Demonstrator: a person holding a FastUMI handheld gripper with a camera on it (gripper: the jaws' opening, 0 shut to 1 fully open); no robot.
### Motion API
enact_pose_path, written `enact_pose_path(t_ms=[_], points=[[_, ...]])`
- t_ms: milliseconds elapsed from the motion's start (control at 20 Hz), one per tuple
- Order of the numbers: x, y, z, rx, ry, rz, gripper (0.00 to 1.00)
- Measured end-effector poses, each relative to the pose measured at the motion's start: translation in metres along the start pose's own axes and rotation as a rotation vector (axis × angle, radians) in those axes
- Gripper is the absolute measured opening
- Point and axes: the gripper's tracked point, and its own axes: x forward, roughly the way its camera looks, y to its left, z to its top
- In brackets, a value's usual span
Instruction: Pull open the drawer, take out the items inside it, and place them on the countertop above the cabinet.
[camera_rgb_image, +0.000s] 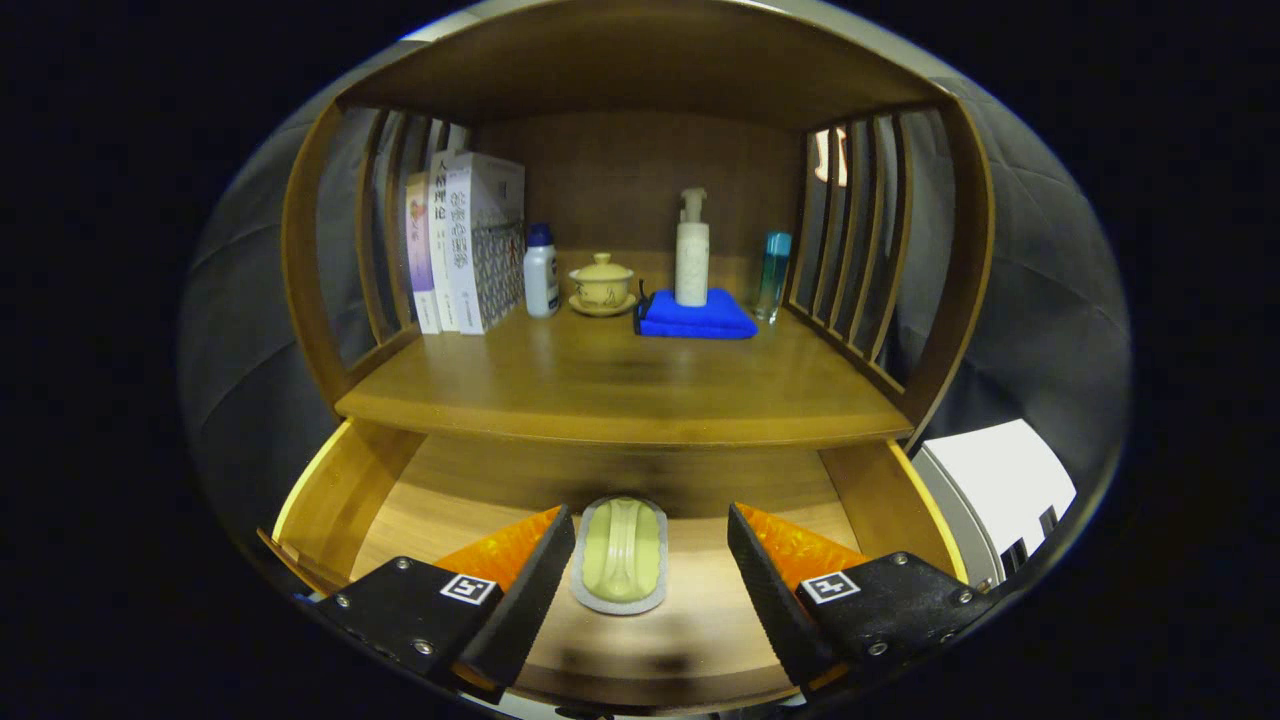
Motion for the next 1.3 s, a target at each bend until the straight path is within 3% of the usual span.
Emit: enact_pose_path(t_ms=[350, 600, 750, 850, 1150, 1300], points=[[0.034, 0.008, -0.025, 0.007, 0.153, 0.01, 0.91], [0.05, 0.012, -0.039, -0.05, 0.232, 0.002, 0.73], [0.058, 0.016, -0.054, -0.085, 0.288, 0.002, 0.71], [0.06, 0.02, -0.063, -0.09, 0.31, 0.023, 0.64], [0.064, 0.025, -0.072, -0.126, 0.296, 0.055, 0.26], [0.056, 0.027, -0.074, -0.171, 0.258, 0.063, 0.18]])
